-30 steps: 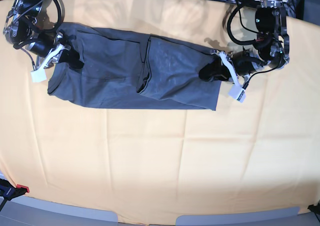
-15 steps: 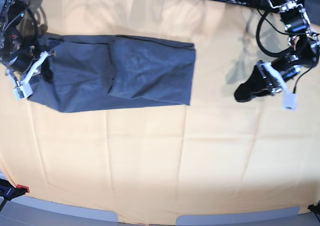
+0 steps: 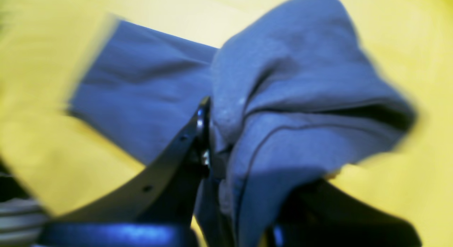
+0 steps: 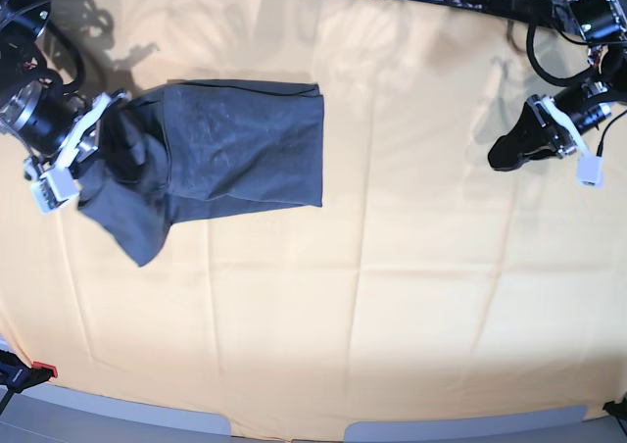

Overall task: Fold the T-shirt properly
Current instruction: 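Release with the left gripper and fold the other end with the right gripper, then grasp the folded bundle with both grippers and flip it over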

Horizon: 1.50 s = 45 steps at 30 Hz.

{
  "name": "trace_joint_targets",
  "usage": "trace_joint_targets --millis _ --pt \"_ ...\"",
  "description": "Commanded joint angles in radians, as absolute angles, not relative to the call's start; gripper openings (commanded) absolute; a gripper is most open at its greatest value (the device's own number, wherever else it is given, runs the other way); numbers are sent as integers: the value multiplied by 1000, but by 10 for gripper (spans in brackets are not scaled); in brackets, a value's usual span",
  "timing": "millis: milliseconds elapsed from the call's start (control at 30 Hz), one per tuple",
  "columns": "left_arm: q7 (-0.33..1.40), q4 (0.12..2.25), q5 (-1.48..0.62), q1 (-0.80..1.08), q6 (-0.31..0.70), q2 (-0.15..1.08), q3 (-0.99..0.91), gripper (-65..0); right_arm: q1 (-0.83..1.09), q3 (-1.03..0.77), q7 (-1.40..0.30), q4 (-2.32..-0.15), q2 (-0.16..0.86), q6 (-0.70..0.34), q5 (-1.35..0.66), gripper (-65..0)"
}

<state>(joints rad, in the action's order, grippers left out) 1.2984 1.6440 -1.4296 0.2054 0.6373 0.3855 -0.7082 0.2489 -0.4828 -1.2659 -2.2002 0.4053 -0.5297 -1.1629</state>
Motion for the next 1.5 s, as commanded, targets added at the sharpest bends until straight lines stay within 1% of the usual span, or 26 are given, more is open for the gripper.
trace_joint_targets --millis 0,133,300,400,533,633,667,700,767,800,833,900,1000,1200,1267,1300,1333,1367,1433,1467 --pt "1282 1660 -1457 204 645 404 -714 -650 238 -490 -1246 -2223 395 -545 -1219 -650" --pt "1281 1660 -1457 207 645 404 -714 -650 237 -463 -1254 -2223 299 -590 -1312 -650" --pt "1280 1660 -1457 208 645 401 -713 -650 237 -344 -1252 -2223 208 -647 -1317 -650" --pt "1280 1660 -1457 207 644 399 -713 -650 235 -243 -1198 -2223 165 -664 -1182 -650" --pt "1280 1660 -1457 207 645 399 -713 -650 235 -124 -1024 -2222 117 -659 -907 -650" --pt "1280 1660 -1457 207 644 399 -713 -650 229 -43 -994 -2217 111 -644 -828 -647" --pt "1280 1660 -1457 207 644 399 -713 -650 229 -17 -994 -2211 111 -640 -821 -590" --pt "1280 1660 -1457 207 644 399 -713 -650 229 9 -995 -2206 111 -643 -817 -500" --pt "1280 1660 -1457 207 644 399 -713 -650 229 66 -999 -2203 111 -675 -810 -271" --pt "1280 1660 -1457 207 644 399 -713 -650 229 96 -997 -2203 111 -698 -812 -197" --pt "1280 1660 -1457 207 644 399 -713 -650 220 127 -999 -2203 115 -698 -813 -175" --pt "1280 1660 -1457 207 644 399 -713 -650 190 175 -997 -2203 119 -698 -771 -177" --pt "1280 1660 -1457 207 644 399 -713 -650 137 181 -998 -2203 117 -698 -704 -177" --pt "1280 1660 -1453 207 645 399 -713 -650 86 83 -998 -2204 117 -698 -704 -177" --pt "1280 1660 -1449 207 645 400 -713 -650 86 31 -996 -2204 117 -698 -706 -193" --pt "1280 1660 -1450 207 644 400 -713 -650 86 11 -990 -2204 117 -698 -705 -221" --pt "1280 1660 -1451 207 644 400 -713 -650 86 -3 -986 -2204 118 -698 -705 -273" --pt "1280 1660 -1457 207 644 400 -713 -650 85 -11 -984 -2204 121 -698 -705 -370" --pt "1291 1661 -1484 207 649 403 -713 -650 85 -13 -974 -2203 148 -698 -701 -646" --pt "1306 1662 -1484 204 668 405 -712 -650 86 -13 -965 -2201 161 -698 -700 -650"
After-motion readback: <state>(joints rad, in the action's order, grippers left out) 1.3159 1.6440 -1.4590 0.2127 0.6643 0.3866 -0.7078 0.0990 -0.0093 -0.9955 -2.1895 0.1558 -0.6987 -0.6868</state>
